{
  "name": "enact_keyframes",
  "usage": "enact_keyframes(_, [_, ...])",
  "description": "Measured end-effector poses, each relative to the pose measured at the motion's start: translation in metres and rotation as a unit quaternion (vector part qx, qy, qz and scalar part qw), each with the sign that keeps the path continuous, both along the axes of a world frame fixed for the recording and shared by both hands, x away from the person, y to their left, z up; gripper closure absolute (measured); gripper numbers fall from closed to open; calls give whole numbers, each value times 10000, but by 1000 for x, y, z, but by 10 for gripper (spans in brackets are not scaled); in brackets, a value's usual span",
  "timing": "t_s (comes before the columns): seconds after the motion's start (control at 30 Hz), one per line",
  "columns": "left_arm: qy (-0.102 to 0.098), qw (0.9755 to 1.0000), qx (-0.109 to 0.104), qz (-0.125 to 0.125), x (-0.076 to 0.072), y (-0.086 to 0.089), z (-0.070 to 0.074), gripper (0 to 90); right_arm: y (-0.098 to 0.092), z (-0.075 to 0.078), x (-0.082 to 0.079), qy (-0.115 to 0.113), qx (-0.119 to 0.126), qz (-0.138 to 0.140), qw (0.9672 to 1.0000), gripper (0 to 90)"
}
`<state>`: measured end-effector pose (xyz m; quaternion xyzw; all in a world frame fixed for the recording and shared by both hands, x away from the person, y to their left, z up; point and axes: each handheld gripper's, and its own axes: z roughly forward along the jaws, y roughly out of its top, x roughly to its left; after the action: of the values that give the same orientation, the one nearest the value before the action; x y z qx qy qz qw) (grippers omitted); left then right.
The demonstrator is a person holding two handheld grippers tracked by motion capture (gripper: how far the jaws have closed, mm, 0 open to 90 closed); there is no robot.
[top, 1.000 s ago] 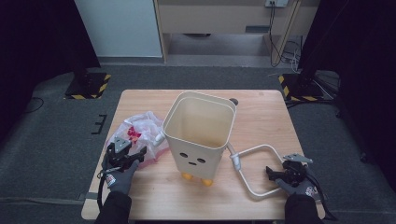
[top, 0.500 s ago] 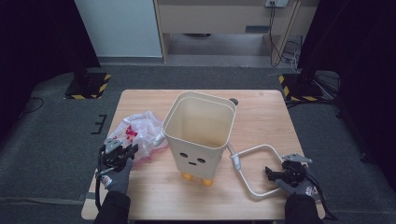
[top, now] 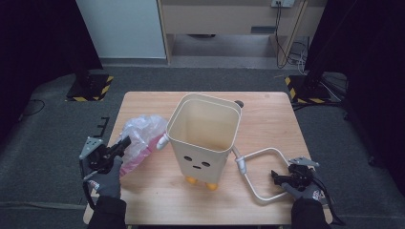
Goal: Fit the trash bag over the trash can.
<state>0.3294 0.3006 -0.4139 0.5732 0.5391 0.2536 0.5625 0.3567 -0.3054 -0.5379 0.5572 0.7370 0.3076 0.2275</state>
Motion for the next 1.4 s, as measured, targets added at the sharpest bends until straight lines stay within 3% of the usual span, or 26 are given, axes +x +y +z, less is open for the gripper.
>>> enact_keyframes(0.1, [-230,9996,-134,41,-3,3,15,888,0,0,0,-1,-2,1,10000,13])
enact_keyframes(0.2, [-448,9989,-132,65,-5,4,32,888,0,0,0,-1,-1,0,10000,13])
enact_keyframes(0.37, [-889,9956,-270,86,-12,4,63,887,0,0,0,-1,-2,2,10000,13])
enact_keyframes(0.47, [-1056,9942,-222,40,-15,-1,82,888,0,0,0,0,0,0,10000,13])
enact_keyframes(0.8, [-1665,9849,-375,-288,-20,-36,134,889,0,0,0,-2,-1,1,10000,13])
enact_keyframes(0.9, [-1786,9824,-392,-388,-21,-48,144,890,0,0,0,-1,-2,4,10000,13])
enact_keyframes(0.93, [-1916,9796,-386,-473,-20,-52,147,890,0,0,0,-2,-2,4,10000,13])
enact_keyframes(1.0, [-1987,9776,-424,-558,-21,-60,151,890,0,0,0,11,15,-9,10000,13])
enact_keyframes(1.4, [-2229,9667,-527,-1138,-22,-108,170,890,0,0,0,10,27,-12,10000,13])
